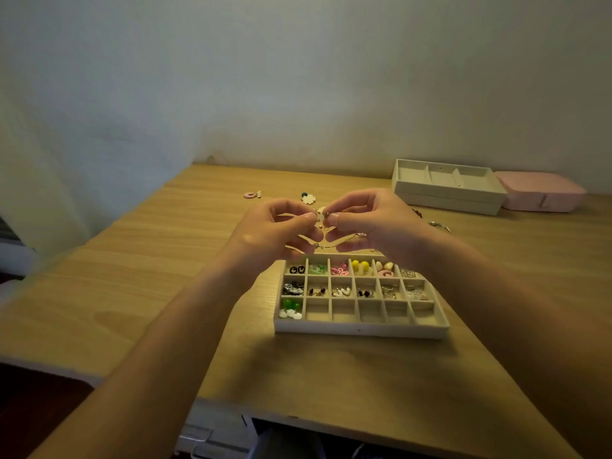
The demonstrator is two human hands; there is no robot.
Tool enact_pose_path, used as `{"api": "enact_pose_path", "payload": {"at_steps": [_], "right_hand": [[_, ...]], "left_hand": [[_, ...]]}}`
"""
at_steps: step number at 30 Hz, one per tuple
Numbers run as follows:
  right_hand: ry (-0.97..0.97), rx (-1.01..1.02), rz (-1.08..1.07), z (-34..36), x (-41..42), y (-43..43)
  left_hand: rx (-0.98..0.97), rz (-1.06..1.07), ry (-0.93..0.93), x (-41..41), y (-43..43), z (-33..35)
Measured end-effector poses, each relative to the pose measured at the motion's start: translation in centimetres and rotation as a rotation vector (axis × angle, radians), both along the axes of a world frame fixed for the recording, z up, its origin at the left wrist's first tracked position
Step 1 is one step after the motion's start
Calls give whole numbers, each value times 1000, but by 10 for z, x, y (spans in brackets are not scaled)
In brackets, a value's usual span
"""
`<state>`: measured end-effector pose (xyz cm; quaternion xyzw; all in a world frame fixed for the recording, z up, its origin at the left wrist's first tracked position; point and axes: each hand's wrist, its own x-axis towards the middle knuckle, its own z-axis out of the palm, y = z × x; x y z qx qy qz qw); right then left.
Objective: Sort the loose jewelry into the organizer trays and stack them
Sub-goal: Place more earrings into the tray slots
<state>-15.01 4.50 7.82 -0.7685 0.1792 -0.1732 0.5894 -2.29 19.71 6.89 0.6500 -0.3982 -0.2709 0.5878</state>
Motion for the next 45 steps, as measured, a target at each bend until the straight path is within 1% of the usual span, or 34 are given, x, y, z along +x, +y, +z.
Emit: {"api": "enact_pose_path", "payload": {"at_steps": [4,10,19,26,30,31,33,36,38,40,42,45], "right_hand": [[-43,17,7,3,-6,1],[-37,43,13,2,-8,-1],[-15,26,18,-4,-9,-1],[-10,43,-2,-7,-8,2],[-22,57,-8,-11,-8,5],[-23,58,-18,-12,-8,6],[-26,56,-42,-14,-7,5],[-22,31,-57,-16,-6,4],[9,-14,-55,-18,-5,3],[48,-65,-45,-20,-5,2],[68,-101,-36,-23,-4,3],[74,-108,-38,-26,-4,4]], "left_hand": [[-35,-26,174,-5,1,-2],[-102,-100,376,-9,3,-13],[-101,-116,476,-14,8,-32],[-80,-67,434,-15,6,-37],[-114,-1,467,-15,4,-42],[-109,8,451,-14,3,-43],[-61,33,329,-14,4,-46],[16,67,35,-13,5,-51],[20,52,-44,-12,6,-52],[8,31,-35,-10,7,-54],[-15,15,30,-10,8,-55],[-20,25,84,-11,9,-56]]}}
